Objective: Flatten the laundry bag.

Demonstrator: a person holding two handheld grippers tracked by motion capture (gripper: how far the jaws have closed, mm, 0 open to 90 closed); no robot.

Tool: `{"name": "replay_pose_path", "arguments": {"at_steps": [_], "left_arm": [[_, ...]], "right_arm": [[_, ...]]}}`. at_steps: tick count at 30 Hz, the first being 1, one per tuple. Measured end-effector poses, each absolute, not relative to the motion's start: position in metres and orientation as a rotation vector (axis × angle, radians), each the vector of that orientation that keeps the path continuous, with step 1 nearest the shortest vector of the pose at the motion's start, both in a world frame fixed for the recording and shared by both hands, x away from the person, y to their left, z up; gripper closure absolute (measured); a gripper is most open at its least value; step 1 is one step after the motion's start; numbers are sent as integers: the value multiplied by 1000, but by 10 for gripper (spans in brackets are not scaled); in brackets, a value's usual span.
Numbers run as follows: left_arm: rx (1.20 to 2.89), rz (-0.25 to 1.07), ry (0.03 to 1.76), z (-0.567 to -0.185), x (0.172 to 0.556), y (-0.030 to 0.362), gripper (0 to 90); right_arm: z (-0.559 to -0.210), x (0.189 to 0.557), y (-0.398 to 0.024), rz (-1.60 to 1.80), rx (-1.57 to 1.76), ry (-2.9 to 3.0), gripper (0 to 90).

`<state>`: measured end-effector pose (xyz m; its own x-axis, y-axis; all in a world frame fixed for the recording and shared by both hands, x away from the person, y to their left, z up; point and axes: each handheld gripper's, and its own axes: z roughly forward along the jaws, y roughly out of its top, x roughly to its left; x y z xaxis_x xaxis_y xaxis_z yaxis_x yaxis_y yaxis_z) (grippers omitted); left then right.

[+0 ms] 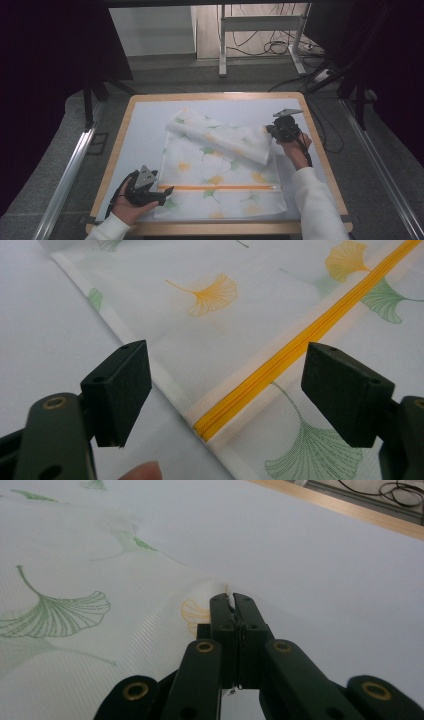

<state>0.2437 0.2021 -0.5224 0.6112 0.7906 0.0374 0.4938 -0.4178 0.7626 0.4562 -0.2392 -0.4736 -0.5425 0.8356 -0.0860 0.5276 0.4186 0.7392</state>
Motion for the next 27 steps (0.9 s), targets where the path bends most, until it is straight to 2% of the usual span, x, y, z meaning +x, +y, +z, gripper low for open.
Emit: {"name": "replay_pose_path", "arguments": {"at_steps": [8, 9, 11, 12, 15, 18, 27], "left_arm": [[2095, 515, 1013, -521, 245, 202, 196], [2094, 516, 1014, -521, 245, 202, 196], [2092, 514, 1015, -521, 245, 202, 196], [2091, 513, 1014, -521, 245, 203, 196], [2096, 505, 1005, -521, 246, 201, 196], [2104, 506, 993, -521, 245, 199, 195], [2095, 506, 988, -519, 245, 199, 195]], "right_arm": [[-474, 507, -248, 903, 1245, 2106, 859], [-475, 512, -249, 898, 1278, 2085, 809], [-475, 518, -251, 906, 1331, 2036, 602], [-473, 518, -252, 941, 1345, 2011, 570], [-461, 509, -251, 1025, 1334, 2007, 498], [-449, 492, -249, 1053, 1288, 2056, 483], [-441, 422, -233, 1133, 1161, 2228, 524]]}}
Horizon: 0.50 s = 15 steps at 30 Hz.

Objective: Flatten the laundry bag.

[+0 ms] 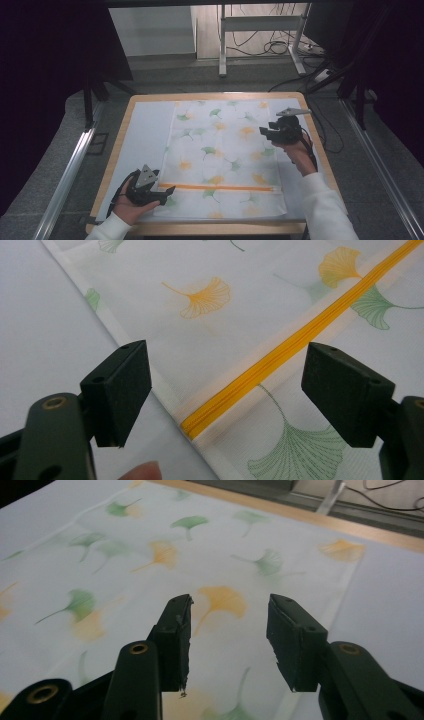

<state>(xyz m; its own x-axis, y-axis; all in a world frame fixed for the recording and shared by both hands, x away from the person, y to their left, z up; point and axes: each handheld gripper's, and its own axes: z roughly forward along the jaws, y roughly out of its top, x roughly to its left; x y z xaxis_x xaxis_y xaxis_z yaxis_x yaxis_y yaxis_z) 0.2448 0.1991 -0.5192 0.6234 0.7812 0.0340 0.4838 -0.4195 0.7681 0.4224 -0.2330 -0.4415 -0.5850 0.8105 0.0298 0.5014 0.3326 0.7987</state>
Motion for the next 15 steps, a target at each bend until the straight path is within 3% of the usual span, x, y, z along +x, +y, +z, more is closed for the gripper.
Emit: {"name": "replay_pose_path", "arguments": {"at_steps": [6, 15], "left_arm": [[2086, 493, 991, -519, 246, 200, 207], [2066, 512, 1003, -520, 246, 201, 201]], "right_arm": [[-448, 385, -233, 1184, 1122, 2268, 589], [-467, 351, -248, 1151, 1079, 2322, 819]]}}
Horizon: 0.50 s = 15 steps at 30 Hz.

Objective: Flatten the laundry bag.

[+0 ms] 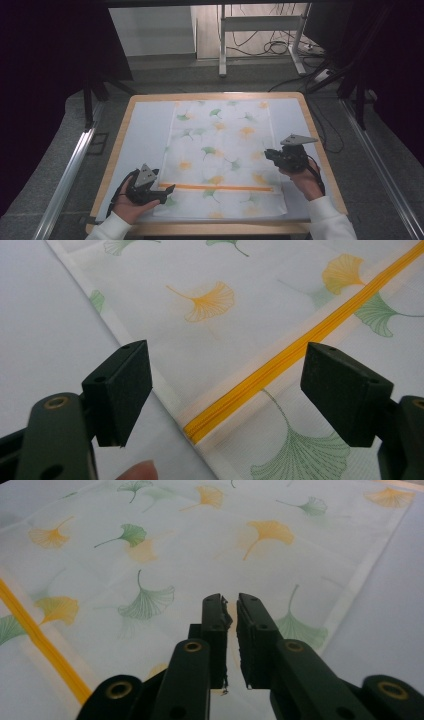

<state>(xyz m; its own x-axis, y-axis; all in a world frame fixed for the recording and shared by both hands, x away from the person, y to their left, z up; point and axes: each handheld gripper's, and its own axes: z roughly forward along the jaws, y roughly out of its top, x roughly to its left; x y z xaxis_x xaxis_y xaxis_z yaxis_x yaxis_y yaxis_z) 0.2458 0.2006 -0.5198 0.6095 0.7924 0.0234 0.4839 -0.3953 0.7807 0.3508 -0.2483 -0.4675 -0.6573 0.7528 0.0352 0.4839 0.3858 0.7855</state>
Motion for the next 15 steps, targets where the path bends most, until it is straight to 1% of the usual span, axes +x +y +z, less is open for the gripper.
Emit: {"name": "replay_pose_path", "arguments": {"at_steps": [3, 8, 15], "left_arm": [[2055, 516, 1013, -520, 246, 202, 202], [2045, 510, 1021, -520, 246, 204, 214], [2029, 529, 1024, -519, 246, 205, 207]], "right_arm": [[-469, 343, -255, 1147, 1096, 2307, 849], [-475, 325, -263, 1145, 1117, 2306, 874], [-484, 298, -258, 1135, 1097, 2365, 881]]}}
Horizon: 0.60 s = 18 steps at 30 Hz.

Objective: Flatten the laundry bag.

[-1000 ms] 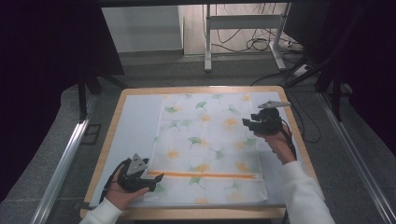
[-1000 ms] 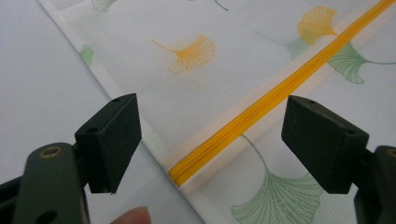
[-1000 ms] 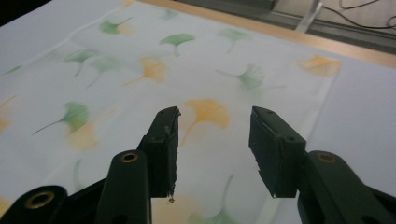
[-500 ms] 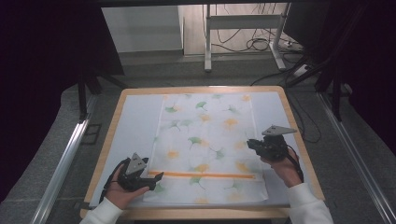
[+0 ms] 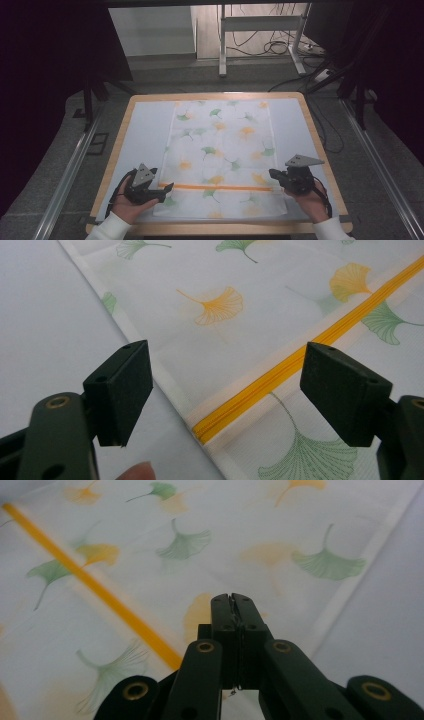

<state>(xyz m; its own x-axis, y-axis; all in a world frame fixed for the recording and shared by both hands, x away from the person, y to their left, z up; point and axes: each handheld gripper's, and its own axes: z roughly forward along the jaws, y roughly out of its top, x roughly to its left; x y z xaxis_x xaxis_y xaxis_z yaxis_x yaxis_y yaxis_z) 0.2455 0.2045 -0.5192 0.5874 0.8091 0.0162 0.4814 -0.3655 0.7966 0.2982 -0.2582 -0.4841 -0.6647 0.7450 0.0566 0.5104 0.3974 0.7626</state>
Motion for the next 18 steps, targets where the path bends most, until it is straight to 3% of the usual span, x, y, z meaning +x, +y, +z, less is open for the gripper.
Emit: {"name": "replay_pose_path", "arguments": {"at_steps": [18], "left_arm": [[2061, 539, 981, -515, 244, 195, 244]], "right_arm": [[-502, 255, -262, 1051, 1089, 2474, 880]]}}
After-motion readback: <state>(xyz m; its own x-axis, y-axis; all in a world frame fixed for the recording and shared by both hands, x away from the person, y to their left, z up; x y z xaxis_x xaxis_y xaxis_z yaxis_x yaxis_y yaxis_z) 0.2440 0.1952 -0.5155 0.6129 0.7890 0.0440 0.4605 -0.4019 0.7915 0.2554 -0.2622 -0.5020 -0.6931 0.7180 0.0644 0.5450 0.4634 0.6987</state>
